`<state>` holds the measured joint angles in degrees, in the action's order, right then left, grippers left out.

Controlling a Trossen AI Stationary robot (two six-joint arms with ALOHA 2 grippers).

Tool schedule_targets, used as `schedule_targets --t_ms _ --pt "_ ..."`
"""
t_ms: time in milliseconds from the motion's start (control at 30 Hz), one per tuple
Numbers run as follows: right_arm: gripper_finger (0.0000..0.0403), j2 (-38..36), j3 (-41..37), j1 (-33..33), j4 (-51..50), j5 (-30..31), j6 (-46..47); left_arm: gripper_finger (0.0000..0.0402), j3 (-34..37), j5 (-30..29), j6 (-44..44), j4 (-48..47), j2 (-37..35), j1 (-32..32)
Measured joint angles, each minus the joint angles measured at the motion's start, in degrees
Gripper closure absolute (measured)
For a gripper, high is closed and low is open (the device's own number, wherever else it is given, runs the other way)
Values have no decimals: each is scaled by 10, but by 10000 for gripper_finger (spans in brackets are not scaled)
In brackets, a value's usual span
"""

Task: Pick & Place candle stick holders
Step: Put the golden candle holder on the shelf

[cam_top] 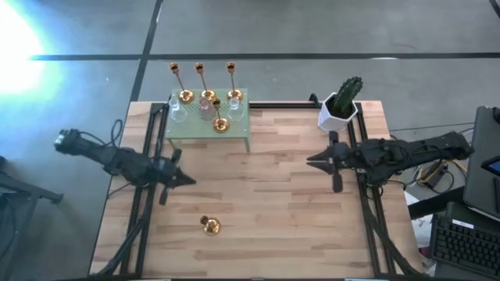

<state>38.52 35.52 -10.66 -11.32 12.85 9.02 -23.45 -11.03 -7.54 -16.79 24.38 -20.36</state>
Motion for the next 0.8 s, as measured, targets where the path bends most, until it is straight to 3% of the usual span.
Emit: schedule_targets --t_ms 233,467,800 --pt "352 -109 -124 0 67 -14 -1 401 31 -4 -16 3 -52 -82" --pt "382 -193 -215 0 125 -31 -4 401 45 -26 -57 -77 -149 -102" --pt "394 -354 -288 7 112 -22 -31 401 168 48 -107 1 -188 -102"
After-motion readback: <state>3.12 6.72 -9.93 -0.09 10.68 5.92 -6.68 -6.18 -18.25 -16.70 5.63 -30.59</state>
